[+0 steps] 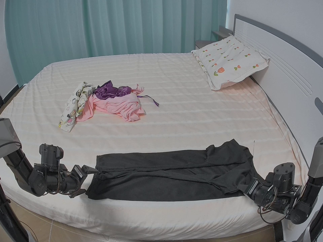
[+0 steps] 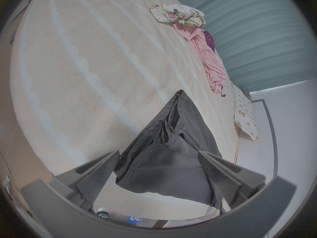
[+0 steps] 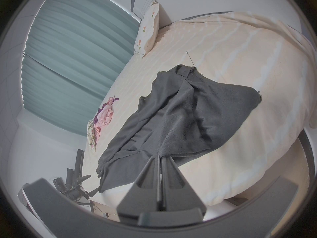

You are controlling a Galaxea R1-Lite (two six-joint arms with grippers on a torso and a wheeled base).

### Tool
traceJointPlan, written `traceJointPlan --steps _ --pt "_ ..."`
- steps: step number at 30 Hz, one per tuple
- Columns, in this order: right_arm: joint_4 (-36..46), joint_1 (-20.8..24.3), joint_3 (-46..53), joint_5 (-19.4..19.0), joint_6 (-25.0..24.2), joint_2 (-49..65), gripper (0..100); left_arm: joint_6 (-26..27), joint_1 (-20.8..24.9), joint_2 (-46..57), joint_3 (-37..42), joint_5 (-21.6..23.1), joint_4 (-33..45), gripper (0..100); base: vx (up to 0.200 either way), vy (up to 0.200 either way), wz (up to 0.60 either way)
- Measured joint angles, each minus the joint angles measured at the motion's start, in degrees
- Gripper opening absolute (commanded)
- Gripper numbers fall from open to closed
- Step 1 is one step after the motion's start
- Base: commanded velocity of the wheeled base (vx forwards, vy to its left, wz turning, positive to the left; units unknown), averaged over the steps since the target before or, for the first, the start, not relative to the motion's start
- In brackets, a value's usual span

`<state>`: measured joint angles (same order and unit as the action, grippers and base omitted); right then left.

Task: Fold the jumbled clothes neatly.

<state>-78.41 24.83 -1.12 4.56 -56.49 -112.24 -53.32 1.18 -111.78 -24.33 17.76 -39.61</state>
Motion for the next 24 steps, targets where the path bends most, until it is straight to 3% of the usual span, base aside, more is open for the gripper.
traceJointPlan --steps 11,17,24 --pt "-1.4 -0.5 0.1 -0.3 1.6 -3.3 100 0.1 -0.1 -0.1 0.0 0.0 0.0 100 0.000 0.000 0.00" --pt "-1.8 -5.0 -0.1 -0.6 2.0 -3.0 100 0.1 -0.2 -0.1 0.0 0.0 0.0 100 0.000 0.000 0.00" --pt "-1.7 -9.4 -0.9 -5.8 1.5 -3.0 100 0.1 -0.2 -0.2 -0.1 0.0 0.0 100 0.000 0.000 0.00"
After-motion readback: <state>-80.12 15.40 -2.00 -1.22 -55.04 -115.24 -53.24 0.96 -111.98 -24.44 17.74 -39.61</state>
